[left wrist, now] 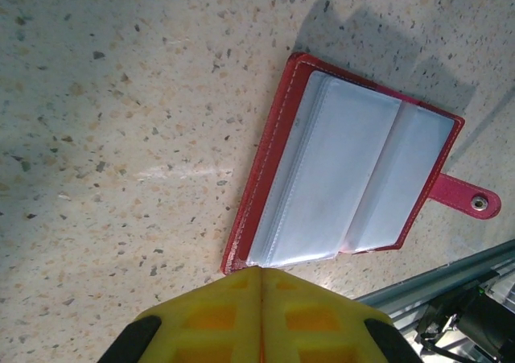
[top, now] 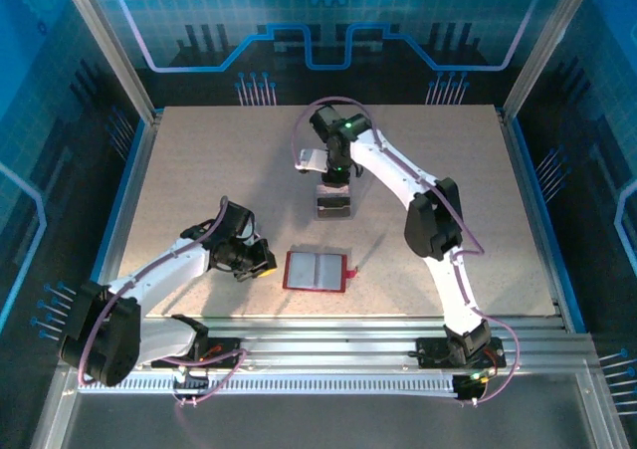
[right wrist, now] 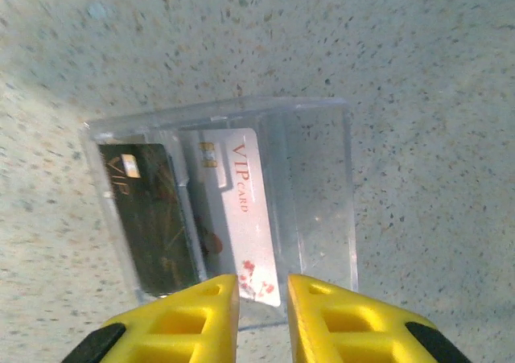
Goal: Take the credit cards out of the card holder
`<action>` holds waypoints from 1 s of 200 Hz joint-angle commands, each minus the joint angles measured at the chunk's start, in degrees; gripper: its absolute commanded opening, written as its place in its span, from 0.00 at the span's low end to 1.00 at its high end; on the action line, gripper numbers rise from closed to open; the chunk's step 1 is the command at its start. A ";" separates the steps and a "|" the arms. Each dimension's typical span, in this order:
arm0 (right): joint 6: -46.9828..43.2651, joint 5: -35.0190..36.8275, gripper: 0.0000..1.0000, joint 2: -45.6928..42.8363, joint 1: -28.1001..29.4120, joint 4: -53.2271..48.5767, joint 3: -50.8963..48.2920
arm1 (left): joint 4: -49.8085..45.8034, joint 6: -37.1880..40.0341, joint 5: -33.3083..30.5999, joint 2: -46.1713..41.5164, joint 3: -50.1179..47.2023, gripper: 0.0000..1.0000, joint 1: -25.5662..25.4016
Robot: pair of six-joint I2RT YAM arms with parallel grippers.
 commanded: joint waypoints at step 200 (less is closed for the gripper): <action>80.13 -19.22 0.15 -39.16 12.27 43.56 -64.77 | 5.79 1.80 6.71 13.00 -0.36 0.08 -4.32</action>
